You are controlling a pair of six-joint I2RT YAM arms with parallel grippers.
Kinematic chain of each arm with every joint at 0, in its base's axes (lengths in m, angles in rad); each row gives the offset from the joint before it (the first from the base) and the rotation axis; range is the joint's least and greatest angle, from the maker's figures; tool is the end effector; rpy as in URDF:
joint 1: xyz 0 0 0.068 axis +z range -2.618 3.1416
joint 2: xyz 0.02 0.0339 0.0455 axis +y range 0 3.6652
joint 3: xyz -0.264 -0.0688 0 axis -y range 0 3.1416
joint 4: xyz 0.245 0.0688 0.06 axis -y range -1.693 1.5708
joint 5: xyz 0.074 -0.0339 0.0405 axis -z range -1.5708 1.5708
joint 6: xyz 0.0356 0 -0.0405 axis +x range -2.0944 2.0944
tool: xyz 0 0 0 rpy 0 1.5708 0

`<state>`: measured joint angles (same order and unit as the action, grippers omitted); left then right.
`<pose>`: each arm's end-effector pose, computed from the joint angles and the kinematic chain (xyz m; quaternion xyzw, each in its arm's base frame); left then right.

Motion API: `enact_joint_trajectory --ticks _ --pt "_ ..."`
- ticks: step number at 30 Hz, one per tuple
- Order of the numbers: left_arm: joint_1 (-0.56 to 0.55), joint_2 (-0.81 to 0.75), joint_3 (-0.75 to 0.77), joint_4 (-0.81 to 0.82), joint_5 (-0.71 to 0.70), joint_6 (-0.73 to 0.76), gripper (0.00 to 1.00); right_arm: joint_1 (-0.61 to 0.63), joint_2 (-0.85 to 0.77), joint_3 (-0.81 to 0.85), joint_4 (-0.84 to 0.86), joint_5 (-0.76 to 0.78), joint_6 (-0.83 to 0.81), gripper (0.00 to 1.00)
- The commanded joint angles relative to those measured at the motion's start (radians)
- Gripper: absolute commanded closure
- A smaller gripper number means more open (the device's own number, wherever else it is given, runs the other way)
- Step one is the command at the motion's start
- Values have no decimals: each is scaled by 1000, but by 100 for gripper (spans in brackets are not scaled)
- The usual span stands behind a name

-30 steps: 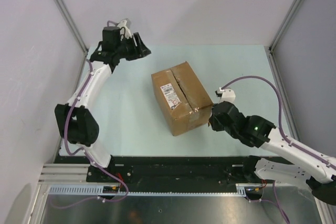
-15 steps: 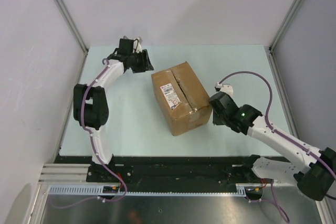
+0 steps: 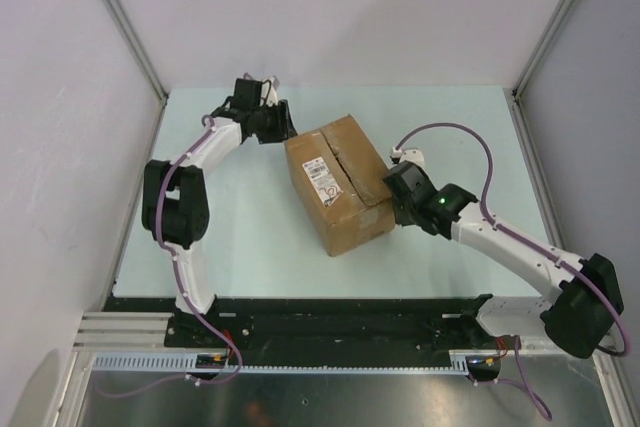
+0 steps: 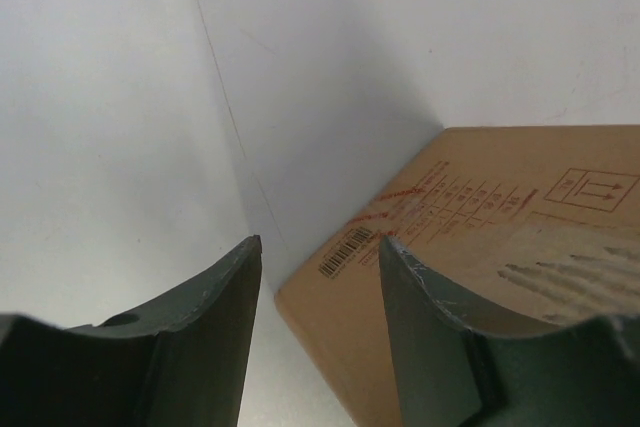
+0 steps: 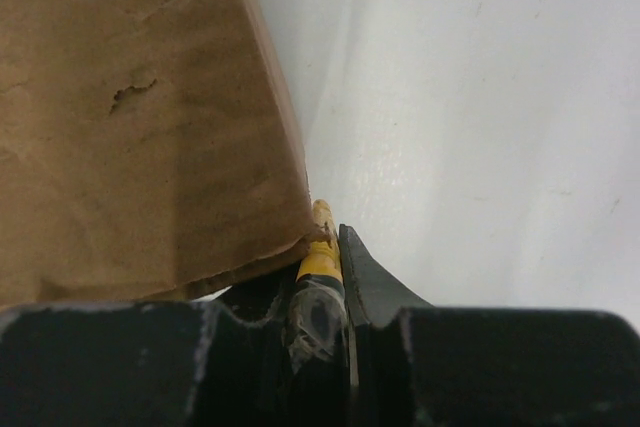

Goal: Unpack the express box

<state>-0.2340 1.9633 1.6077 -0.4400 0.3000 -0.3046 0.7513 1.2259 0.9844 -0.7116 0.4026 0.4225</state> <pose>0.4325 -0.1139 0.2512 0.0241 0.9168 -0.2328 0.3234 0.1884 0.1569 0.2746 -0.0928 0.9308 0.0063 0.3535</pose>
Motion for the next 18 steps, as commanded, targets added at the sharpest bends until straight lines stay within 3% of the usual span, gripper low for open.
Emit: enact_joint_trajectory --ticks 1,13,18 --pt "-19 -90 -78 12 16 25 44 -61 53 79 81 2 -102 100" --pt "-33 -282 -295 55 36 2 46 -136 309 255 219 -24 -356 100" --pt "-45 -391 -429 64 2 -13 47 -127 415 358 233 87 -418 100"
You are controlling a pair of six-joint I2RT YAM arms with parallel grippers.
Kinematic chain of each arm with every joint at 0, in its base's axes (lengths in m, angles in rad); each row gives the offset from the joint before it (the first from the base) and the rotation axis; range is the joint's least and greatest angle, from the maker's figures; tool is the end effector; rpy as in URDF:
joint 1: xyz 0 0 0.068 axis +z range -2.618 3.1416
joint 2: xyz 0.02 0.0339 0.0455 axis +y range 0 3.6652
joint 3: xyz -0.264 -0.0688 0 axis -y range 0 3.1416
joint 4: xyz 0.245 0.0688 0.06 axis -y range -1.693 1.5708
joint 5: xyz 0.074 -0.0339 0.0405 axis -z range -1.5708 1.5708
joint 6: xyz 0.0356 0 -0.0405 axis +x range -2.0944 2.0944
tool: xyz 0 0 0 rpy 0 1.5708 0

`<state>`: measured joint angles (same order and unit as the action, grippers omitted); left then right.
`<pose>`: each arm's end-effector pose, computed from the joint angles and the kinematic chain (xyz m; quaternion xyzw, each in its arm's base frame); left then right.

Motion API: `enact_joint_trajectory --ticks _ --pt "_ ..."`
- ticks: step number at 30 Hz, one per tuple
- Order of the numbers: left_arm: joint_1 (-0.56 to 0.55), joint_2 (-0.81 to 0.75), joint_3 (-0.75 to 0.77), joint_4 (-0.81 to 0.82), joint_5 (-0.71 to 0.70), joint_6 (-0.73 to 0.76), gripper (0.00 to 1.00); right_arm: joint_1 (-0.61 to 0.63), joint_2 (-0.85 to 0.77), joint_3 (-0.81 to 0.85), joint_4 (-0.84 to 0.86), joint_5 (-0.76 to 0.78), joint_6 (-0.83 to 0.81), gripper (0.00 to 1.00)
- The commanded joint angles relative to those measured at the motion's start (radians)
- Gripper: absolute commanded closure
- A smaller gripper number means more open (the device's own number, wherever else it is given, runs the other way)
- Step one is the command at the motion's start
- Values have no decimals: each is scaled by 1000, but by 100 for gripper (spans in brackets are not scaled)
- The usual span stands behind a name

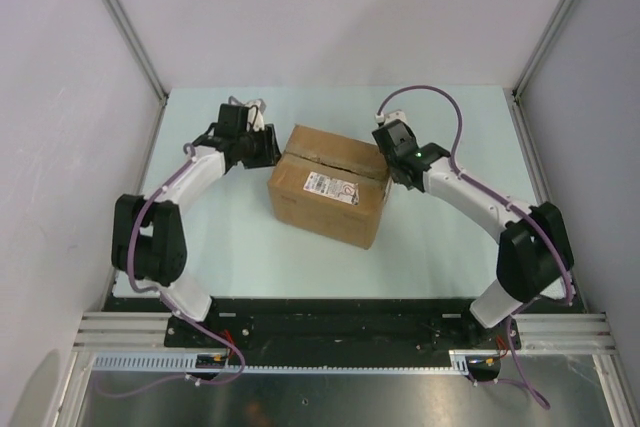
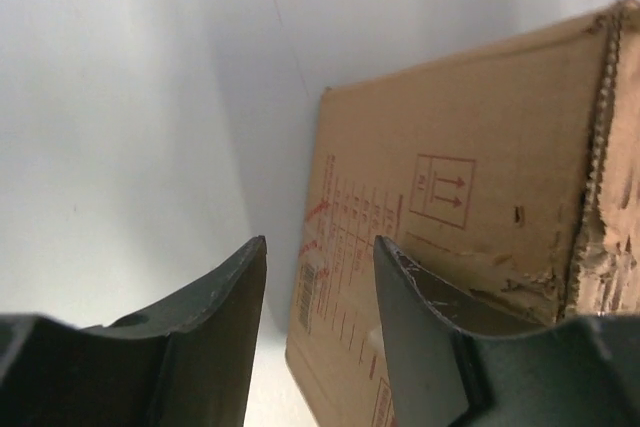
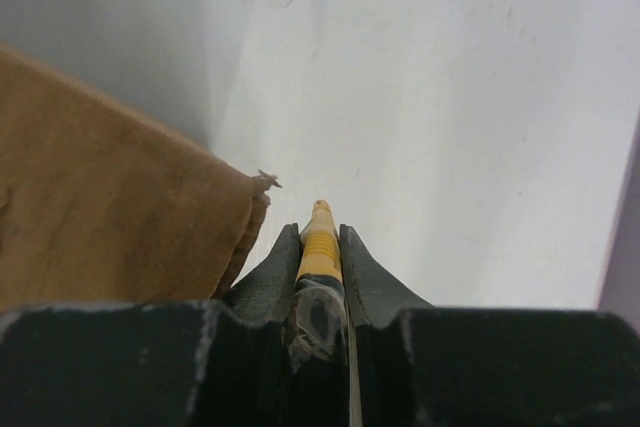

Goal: Unpack the express box

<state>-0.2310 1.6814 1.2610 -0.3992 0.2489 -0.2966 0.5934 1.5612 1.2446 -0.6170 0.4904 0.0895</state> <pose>0.3595 -0.0936 0.2514 0.0152 0.9241 -0.2064 0.3213 0.2844 0.1716 0.2735 -0.1560 0.9111 -0.1155 0.3635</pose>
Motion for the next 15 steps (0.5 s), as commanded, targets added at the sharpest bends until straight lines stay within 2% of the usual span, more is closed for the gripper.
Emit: enact_joint_trajectory --ticks 1,4,9,15 --pt "-48 -147 -104 31 46 -21 48 29 101 107 145 10 -88 100" --pt "-51 -202 -176 42 32 -26 48 28 135 147 175 8 -146 100" --pt "-54 -273 -236 43 -20 -45 47 26 200 211 192 -16 -131 100" --pt "-50 -342 -171 39 -187 -38 44 -47 148 260 172 13 -94 100"
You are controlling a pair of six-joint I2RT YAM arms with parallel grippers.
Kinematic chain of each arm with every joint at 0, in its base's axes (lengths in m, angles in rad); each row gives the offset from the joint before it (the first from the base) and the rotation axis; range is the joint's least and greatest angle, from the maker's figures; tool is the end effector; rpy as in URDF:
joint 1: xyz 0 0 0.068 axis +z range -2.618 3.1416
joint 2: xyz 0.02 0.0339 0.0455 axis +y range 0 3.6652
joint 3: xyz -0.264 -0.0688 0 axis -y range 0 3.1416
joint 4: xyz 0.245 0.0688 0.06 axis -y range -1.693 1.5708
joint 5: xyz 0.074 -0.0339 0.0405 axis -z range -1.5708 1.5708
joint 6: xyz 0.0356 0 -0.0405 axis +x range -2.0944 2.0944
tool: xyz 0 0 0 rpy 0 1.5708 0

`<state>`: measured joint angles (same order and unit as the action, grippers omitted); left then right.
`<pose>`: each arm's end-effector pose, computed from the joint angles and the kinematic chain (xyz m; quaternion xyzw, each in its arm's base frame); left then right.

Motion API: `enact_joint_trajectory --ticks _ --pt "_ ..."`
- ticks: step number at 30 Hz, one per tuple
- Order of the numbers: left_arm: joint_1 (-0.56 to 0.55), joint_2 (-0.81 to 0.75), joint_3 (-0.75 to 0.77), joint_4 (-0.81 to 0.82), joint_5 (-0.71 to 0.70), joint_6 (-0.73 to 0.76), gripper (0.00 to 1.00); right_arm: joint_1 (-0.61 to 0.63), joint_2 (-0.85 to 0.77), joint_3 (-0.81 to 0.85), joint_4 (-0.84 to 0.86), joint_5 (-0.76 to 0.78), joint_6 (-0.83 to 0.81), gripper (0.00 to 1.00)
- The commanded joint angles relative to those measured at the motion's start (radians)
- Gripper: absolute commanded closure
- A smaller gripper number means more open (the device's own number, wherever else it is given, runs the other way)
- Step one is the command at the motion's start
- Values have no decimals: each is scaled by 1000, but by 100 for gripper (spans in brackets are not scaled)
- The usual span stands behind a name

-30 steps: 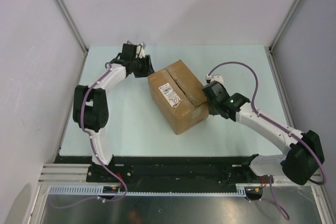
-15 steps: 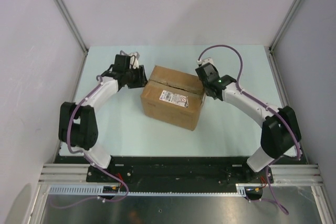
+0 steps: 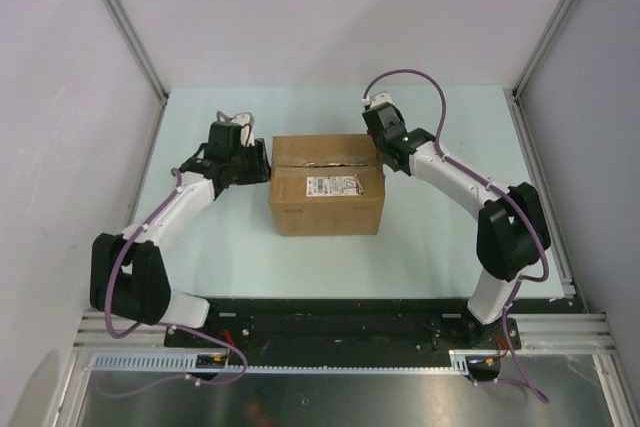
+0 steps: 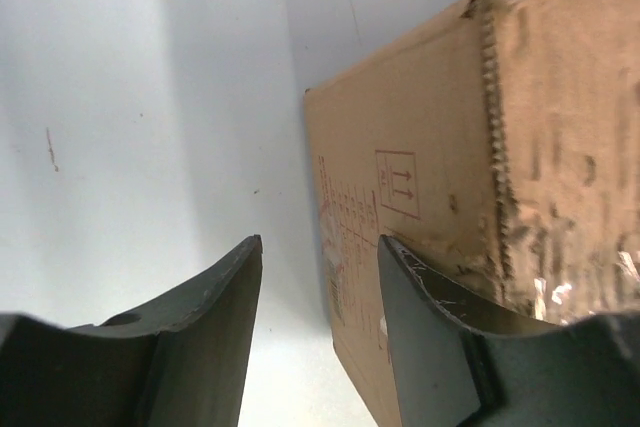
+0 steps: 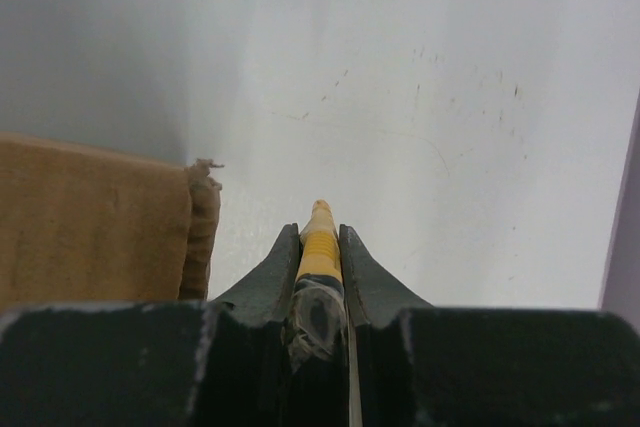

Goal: Unpack the express box

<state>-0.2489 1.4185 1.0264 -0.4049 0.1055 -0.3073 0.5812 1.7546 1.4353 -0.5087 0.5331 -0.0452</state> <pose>0.2954 -0.0789 0.2580 -0.0071 0.9250 -0.1504 0.3489 0.3363 0.1993 0.2760 -0.1860 0.8846 -0.1440 0.4026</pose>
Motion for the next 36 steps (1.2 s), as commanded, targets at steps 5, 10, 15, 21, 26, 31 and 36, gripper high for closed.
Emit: enact_joint_trajectory --ticks 5,10,15,21,26,31,36 --pt "-32 -122 173 43 -143 -3 43 -118 -159 77 36 -64 91 100" --pt "-39 -81 348 60 8 23 40 -106 -315 51 59 -87 212 100" --pt "-191 57 515 61 240 66 40 -54 -435 -45 156 -93 326 100" --pt "-334 281 633 67 331 25 43 -17 -541 -183 281 -107 441 100" --pt "-380 433 770 78 344 -21 49 -11 -595 -262 303 -76 495 100" --pt "-382 491 808 83 328 -47 54 -12 -624 -317 320 -97 519 100" --pt "-386 517 791 78 341 -53 60 -26 -623 -392 387 -146 571 100"
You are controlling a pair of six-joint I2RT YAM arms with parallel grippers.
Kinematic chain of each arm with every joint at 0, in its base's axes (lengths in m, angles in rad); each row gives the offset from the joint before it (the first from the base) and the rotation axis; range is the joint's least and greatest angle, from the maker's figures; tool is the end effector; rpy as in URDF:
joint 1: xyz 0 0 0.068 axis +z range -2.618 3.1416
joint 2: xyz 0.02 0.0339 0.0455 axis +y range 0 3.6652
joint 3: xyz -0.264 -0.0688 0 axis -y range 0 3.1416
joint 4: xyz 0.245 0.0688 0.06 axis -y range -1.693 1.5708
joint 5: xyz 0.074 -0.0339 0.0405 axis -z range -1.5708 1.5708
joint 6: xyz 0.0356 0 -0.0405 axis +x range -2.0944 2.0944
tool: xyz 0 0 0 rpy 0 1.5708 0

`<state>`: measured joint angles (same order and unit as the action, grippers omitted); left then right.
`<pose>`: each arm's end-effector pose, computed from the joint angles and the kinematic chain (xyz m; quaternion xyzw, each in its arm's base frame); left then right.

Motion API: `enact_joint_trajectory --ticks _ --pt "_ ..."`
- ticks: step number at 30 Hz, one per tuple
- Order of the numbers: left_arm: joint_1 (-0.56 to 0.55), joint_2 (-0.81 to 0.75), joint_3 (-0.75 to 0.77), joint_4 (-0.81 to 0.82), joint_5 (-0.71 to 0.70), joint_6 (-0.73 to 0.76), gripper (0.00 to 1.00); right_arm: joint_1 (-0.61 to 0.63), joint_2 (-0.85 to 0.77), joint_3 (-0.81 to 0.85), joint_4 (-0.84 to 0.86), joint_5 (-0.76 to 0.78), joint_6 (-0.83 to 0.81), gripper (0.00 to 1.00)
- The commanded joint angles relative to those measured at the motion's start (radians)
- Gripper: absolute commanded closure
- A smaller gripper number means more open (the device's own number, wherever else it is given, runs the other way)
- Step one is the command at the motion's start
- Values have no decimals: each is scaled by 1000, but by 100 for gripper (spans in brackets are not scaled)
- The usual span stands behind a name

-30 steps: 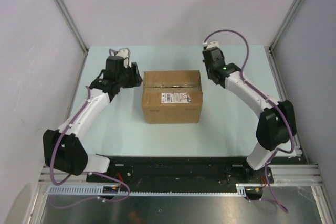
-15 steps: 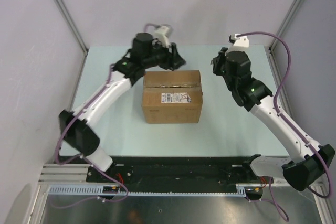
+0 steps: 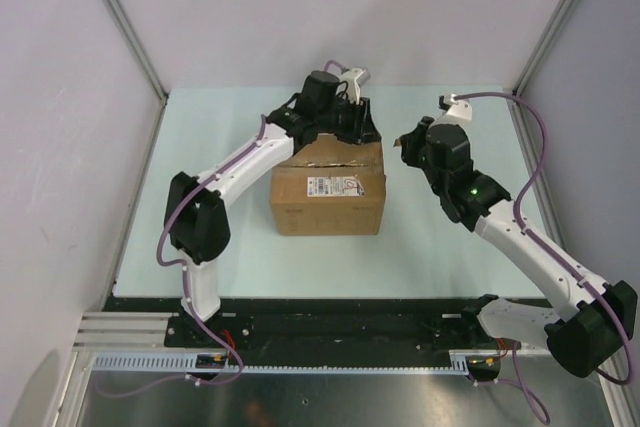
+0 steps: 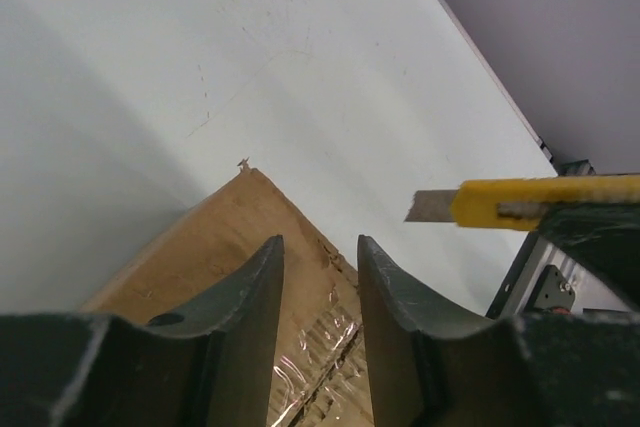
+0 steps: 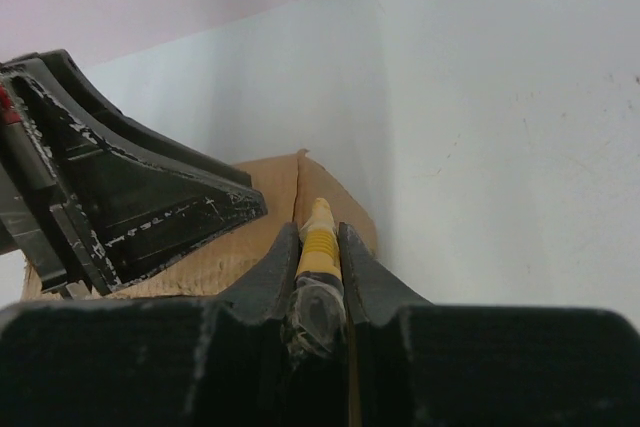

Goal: Unpack the express box

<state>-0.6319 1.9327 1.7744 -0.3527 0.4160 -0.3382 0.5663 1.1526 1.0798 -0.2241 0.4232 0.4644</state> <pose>0.3609 -0.2820 0.3289 0.2268 0.8199 -0.3882 0.3544 0.2300 0.1289 0.3656 0.0847 0.7913 0.1397 0.5892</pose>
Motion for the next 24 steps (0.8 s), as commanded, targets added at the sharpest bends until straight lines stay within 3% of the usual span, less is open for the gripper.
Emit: enact_joint_trajectory --ticks 1,10,16,24 --pt "-3 9 42 27 32 -19 62 -11 -21 -43 112 -38 71 100" --pt "-9 54 53 27 14 -12 69 -23 -8 -70 166 -58 72 100" --pt "-9 63 -15 23 -64 -50 73 -29 24 -72 200 -119 56 100" --pt "-11 32 -96 8 -117 -96 74 6 71 -72 201 -92 19 100"
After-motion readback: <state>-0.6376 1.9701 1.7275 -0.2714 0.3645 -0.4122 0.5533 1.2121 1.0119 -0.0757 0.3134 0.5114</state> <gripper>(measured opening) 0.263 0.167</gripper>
